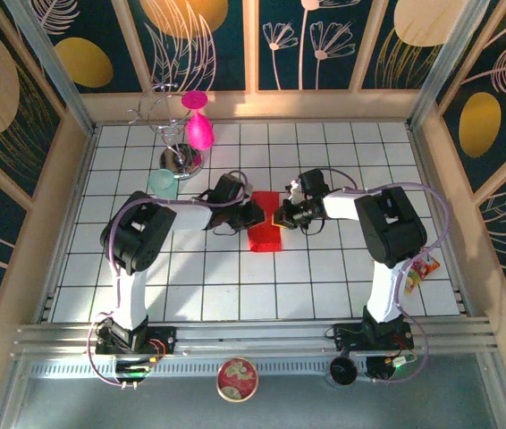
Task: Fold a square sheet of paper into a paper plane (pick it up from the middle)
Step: First fold the square sheet of paper in half at the center of the table.
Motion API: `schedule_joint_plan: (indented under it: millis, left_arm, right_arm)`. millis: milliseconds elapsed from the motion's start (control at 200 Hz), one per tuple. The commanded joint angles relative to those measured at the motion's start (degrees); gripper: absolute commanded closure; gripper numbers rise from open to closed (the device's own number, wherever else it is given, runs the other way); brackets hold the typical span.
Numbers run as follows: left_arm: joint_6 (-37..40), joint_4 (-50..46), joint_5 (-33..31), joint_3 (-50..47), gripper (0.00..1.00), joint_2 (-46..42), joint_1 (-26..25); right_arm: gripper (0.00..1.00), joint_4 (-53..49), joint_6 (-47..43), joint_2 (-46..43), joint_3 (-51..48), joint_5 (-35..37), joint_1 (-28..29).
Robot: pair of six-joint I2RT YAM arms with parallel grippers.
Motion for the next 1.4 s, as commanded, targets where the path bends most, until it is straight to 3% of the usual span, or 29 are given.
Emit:
schedule_joint_plan:
  millis: [0,245,430,606,861,1196,1392]
  left_arm:
    - [0.5,-0.6,-2.3,-4.1,0.89,-0.5,3.7]
    - [5.1,-7.6,-6.5,-5.2,0.89,-5.6,7.0]
    - [2.4,-2.0,-1.4,-1.8,0.88,-8.1,4.5]
    - [0.6,-0.6,0.1,4.3,0.88,-2.2,-0.8]
    - [1.7,-4.0,-2.0,8.4,0.88,4.2,-1.2]
    - [2.7,-4.5,-5.2,1.8,0.89,3.7,6.2]
    - [6.9,-10.9,-8.4,4.8,0.88,1.4,9.4]
  right_arm:
    - [1.0,-9.6,-2.3,9.9,-4.5,20.8,0.2]
    - [1.0,-9.7,-2.3,9.8,-4.6,21.3,0.0]
    - [1.0,-9.6,-2.3,9.8,-4.8,21.1,0.1]
    - [1.0,-9.4,-2.1,10.3,-4.7,21.1,0.1]
    - [1.0,-9.8,-2.4,10.6,-4.7,21.9,0.1]
    - [1.0,-10.7,-1.7,10.6,-4.9,24.4,-0.5]
    - [1.0,-11.1,-1.8,10.4,-4.2,24.8,-0.5]
